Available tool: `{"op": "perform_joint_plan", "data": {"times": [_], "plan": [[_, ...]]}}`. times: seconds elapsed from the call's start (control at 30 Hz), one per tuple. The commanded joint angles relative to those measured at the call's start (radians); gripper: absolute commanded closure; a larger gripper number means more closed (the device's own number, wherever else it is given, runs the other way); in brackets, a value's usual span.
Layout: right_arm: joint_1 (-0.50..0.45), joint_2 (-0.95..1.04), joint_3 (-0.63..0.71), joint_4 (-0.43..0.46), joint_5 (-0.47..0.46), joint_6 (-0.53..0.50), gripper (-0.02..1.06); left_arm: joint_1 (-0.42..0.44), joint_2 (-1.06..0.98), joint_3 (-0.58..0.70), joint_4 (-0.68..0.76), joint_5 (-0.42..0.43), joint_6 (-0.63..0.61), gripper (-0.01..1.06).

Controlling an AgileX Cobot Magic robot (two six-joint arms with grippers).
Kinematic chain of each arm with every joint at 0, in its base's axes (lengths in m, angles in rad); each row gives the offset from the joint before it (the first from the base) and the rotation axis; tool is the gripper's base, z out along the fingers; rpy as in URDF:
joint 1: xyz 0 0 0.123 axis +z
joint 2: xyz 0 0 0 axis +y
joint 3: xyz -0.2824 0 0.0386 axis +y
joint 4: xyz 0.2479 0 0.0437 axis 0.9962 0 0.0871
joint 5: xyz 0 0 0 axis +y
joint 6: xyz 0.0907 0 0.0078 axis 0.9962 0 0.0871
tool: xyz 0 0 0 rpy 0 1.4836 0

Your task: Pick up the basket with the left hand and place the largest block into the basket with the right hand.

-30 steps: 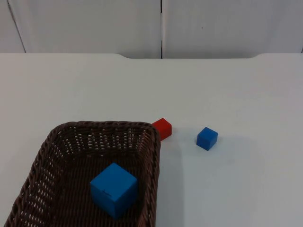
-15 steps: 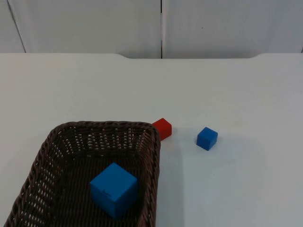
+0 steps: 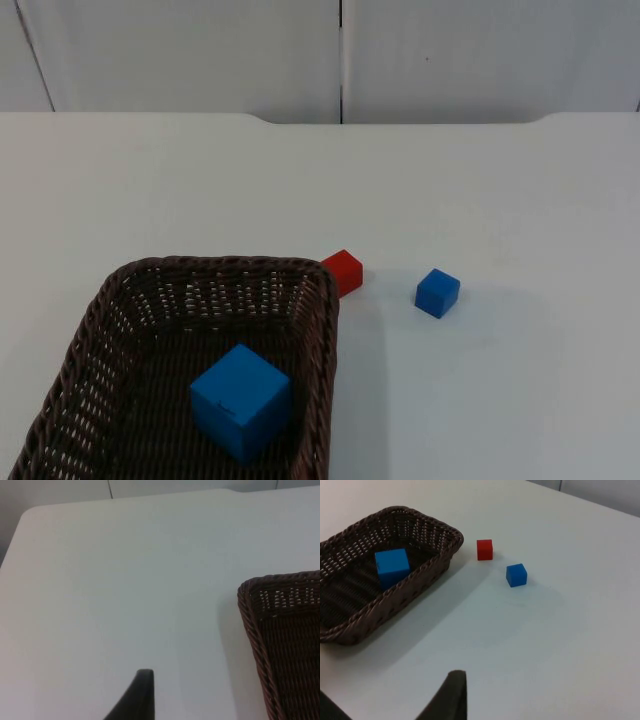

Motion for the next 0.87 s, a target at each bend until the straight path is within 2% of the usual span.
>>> {"op": "perform_joint_plan", "data": {"times": [0.0, 0.57, 0.83], "plan": [[-0.015, -0.004, 0.000, 0.000, -0.006, 0.000, -0.01, 0.002, -0.004, 0.004, 0.002, -0.003, -0.005, 0.00], [-0.369, -0.004, 0.000, 0.001, -0.006, 0.000, -0.01, 0.002, -0.004, 0.004, 0.002, -0.003, -0.005, 0.00], [-0.466, -0.004, 0.000, 0.001, -0.006, 0.000, -0.01, 0.002, -0.004, 0.004, 0.002, -0.003, -0.005, 0.00]]}}
